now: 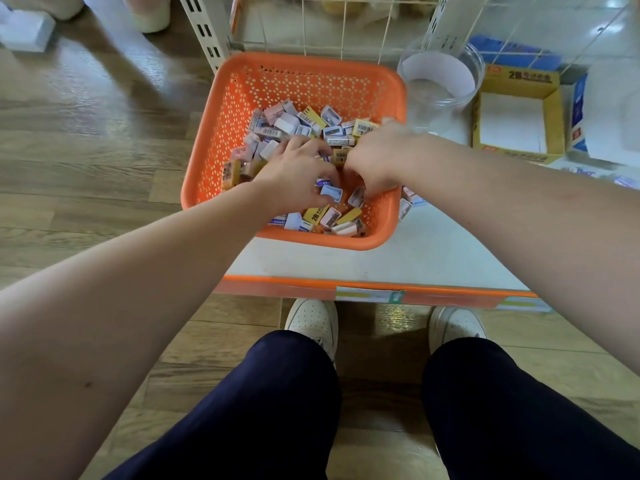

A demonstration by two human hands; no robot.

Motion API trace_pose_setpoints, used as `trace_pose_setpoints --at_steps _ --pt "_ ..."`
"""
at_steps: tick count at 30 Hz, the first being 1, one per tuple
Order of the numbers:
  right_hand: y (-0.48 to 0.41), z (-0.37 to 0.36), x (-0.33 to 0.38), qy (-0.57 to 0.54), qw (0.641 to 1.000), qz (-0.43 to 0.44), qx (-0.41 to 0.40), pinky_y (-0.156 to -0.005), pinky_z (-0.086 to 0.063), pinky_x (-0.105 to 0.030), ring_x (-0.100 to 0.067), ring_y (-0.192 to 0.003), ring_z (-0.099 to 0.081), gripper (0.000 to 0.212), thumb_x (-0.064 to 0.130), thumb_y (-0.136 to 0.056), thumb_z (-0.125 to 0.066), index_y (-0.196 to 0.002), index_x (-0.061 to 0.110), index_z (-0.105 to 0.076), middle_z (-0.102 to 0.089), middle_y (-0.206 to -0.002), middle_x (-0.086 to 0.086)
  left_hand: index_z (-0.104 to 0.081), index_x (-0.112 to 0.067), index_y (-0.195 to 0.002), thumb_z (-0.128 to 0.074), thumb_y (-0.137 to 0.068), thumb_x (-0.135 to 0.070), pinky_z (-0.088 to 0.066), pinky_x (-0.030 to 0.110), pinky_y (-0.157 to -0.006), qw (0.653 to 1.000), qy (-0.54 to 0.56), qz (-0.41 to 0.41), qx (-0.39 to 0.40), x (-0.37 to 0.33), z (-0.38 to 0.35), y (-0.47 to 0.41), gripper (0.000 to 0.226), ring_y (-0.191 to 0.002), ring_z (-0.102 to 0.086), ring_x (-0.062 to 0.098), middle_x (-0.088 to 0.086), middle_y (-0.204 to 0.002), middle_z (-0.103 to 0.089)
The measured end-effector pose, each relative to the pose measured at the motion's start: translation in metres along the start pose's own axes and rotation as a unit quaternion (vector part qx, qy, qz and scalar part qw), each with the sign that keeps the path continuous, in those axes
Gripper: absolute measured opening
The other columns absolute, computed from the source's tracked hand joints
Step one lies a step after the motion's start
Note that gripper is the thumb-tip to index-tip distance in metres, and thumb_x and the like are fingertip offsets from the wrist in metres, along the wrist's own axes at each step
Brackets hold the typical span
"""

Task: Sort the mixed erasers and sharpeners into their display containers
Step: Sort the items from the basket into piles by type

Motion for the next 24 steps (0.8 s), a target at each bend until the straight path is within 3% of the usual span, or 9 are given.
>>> trace_pose_setpoints --at_steps 4,8,12,14,16,19,22,24 --pt "-0.003 -0.005 0.001 0.004 1.000 -0.017 0.015 -0.093 -0.034 -0.042 -0.020 -0.086 -0.043 0.021 0.049 -0.086 -0.056 -0.092 0.030 -0.048 -0.041 -0.072 0.006 -0.066 -0.032 -0.111 -0.064 -0.083 -0.047 -0.020 0.046 -0.110 1.000 -0.015 -0.002 0.010 -0.004 -0.004 -0.002 0.032 -0.133 -0.020 0.026 0.000 -0.144 -0.033" --pt "0.000 0.000 0.001 -0.012 1.000 -0.014 -0.014 -0.087 -0.037 -0.040 -0.021 -0.082 -0.043 0.033 0.048 -0.086 -0.057 -0.074 0.025 -0.037 -0.040 -0.070 0.004 -0.068 -0.024 -0.108 -0.064 -0.082 -0.044 -0.035 0.043 -0.100 1.000 0.009 0.005 -0.013 0.000 0.003 -0.002 0.033 -0.124 -0.031 0.024 -0.001 -0.135 -0.041" --pt "0.009 0.015 -0.005 -0.099 0.992 0.024 -0.074 -0.066 -0.044 -0.033 -0.023 -0.074 -0.048 0.030 0.042 -0.082 -0.062 -0.084 0.013 -0.055 -0.050 -0.071 -0.002 -0.063 -0.016 -0.114 -0.062 -0.085 -0.035 -0.041 0.037 -0.094 0.988 0.111 0.044 -0.093 0.013 0.025 -0.001 0.034 -0.118 -0.045 0.023 0.003 -0.127 -0.052" --pt "0.017 0.025 -0.015 -0.150 0.979 0.042 -0.129 -0.067 -0.045 -0.033 -0.022 -0.074 -0.050 0.028 0.034 -0.081 -0.065 -0.092 0.009 -0.060 -0.058 -0.080 -0.005 -0.062 -0.014 -0.114 -0.061 -0.086 -0.033 -0.044 0.031 -0.086 0.978 0.142 0.063 -0.140 0.017 0.038 -0.001 0.034 -0.105 -0.055 0.021 0.004 -0.116 -0.060" --pt "0.034 0.032 -0.034 -0.243 0.950 0.037 -0.194 -0.071 -0.041 -0.029 -0.017 -0.079 -0.050 0.028 0.033 -0.079 -0.068 -0.097 0.012 -0.061 -0.060 -0.088 -0.002 -0.062 -0.013 -0.114 -0.061 -0.087 -0.031 -0.045 0.021 -0.078 0.957 0.196 0.086 -0.194 0.018 0.052 -0.001 0.032 -0.090 -0.058 0.015 0.001 -0.102 -0.064" --pt "0.063 0.025 -0.074 -0.408 0.870 -0.015 -0.278 -0.081 -0.048 -0.032 -0.014 -0.086 -0.058 0.031 0.029 -0.076 -0.074 -0.100 0.014 -0.061 -0.063 -0.093 0.001 -0.064 -0.011 -0.112 -0.062 -0.087 -0.025 -0.036 0.000 -0.066 0.921 0.262 0.093 -0.273 0.006 0.077 -0.004 0.028 -0.076 -0.055 0.005 -0.008 -0.087 -0.060" --pt "0.084 -0.006 -0.113 -0.509 0.787 -0.099 -0.335 -0.079 -0.050 -0.026 -0.010 -0.077 -0.060 0.030 0.022 -0.076 -0.075 -0.099 0.011 -0.060 -0.062 -0.084 0.006 -0.066 -0.011 -0.110 -0.060 -0.085 -0.022 -0.040 0.005 -0.072 0.907 0.283 0.059 -0.307 -0.019 0.095 -0.016 0.028 -0.081 -0.057 0.006 -0.007 -0.091 -0.063" --pt "0.096 -0.030 -0.132 -0.515 0.763 -0.155 -0.358 -0.069 -0.046 -0.016 -0.010 -0.070 -0.058 0.029 0.021 -0.077 -0.074 -0.100 0.010 -0.059 -0.060 -0.080 0.008 -0.067 -0.011 -0.109 -0.059 -0.080 -0.021 -0.045 0.016 -0.076 0.908 0.284 0.032 -0.306 -0.039 0.097 -0.028 0.032 -0.085 -0.060 0.009 -0.003 -0.095 -0.067"
Point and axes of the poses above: each hand's wrist, its own y-axis away from the middle knuckle, its own z-axis out of the back of the hand, x = y × z, the point moved 9 cm from there along -y, towards the middle knuckle
